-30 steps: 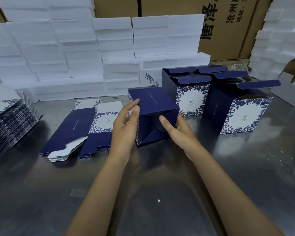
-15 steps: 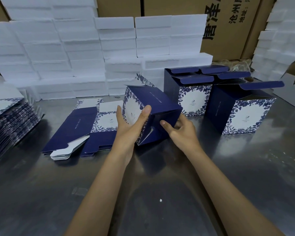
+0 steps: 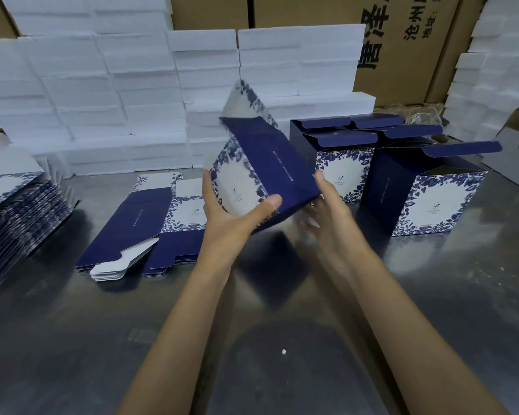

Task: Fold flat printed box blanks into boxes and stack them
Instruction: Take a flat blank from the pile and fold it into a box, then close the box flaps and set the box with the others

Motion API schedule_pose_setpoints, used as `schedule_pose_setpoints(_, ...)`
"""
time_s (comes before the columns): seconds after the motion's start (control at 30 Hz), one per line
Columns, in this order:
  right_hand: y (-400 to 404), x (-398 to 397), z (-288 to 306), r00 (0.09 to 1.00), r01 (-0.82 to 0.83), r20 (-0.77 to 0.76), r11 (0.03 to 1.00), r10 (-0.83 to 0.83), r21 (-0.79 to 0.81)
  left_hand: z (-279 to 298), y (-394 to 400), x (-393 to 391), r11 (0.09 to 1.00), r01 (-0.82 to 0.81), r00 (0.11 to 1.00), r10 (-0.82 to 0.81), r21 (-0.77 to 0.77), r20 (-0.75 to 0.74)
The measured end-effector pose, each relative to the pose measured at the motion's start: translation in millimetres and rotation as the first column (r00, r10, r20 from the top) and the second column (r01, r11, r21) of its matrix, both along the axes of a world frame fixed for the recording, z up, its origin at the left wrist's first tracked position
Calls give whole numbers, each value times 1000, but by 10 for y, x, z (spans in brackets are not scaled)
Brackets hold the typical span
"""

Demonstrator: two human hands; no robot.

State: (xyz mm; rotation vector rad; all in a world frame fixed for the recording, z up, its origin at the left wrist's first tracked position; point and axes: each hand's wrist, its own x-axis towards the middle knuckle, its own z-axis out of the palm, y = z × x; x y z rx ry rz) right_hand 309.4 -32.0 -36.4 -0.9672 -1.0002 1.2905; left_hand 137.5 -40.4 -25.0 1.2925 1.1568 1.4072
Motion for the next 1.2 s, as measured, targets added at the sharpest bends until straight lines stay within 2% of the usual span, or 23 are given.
schedule_pose_setpoints(0.1, 10, 57, 3, 976, 152, 157, 988, -154, 26, -3, -41, 63, 987, -9, 976, 44, 160, -214)
schedule_pose_setpoints(0.2, 22, 86, -34, 894, 267, 348, 959, -283, 93, -12, -70, 123, 981, -33, 968, 79, 191, -239)
schedule_pose_setpoints(0.27, 24, 98, -5, 888, 303, 330, 947, -321, 107, 9, -96, 150, 984, -85, 975, 114, 155, -189)
schedule_pose_setpoints(0.37, -14, 39, 112, 954, 237, 185, 971, -235, 13, 42, -113, 134, 989, -102, 991, 110, 103, -75)
schedule_pose_setpoints(0.4, -43, 17, 132, 965, 206, 162, 978, -207, 25, 51, -114, 123, 993, -94, 995, 96, 66, -35)
schedule_pose_setpoints(0.5, -154, -79, 136, 952, 163, 243, 981, -185, 107, 54, -98, 94, 994, -105, 994, 105, -12, 21)
schedule_pose_setpoints(0.63, -167, -117, 109, 936, 192, 273, 972, -224, 139, 107, -85, 91, 994, -107, 994, 107, -19, 31)
schedule_pose_setpoints(0.73, -188, -128, 140, 930, 177, 299, 974, -212, 141, 132, -81, 67, 996, -75, 997, 75, -49, -4)
schedule_pose_setpoints(0.83, -220, -129, 156, 933, 158, 301, 976, -198, 150, 175, -111, 75, 998, -55, 998, 55, -13, 18)
schedule_pose_setpoints(0.93, -259, -112, 157, 933, 160, 293, 970, -209, 182, 205, -146, 88, 995, -95, 995, 95, 17, -12)
schedule_pose_setpoints(1.1, -260, -97, 166, 923, 197, 297, 964, -244, 181, 208, -159, 37, 995, -91, 976, 96, 33, -193)
schedule_pose_setpoints(1.2, -241, -94, 161, 913, 213, 307, 955, -269, 205, 241, -111, -61, 999, 4, 958, -14, -37, -285)
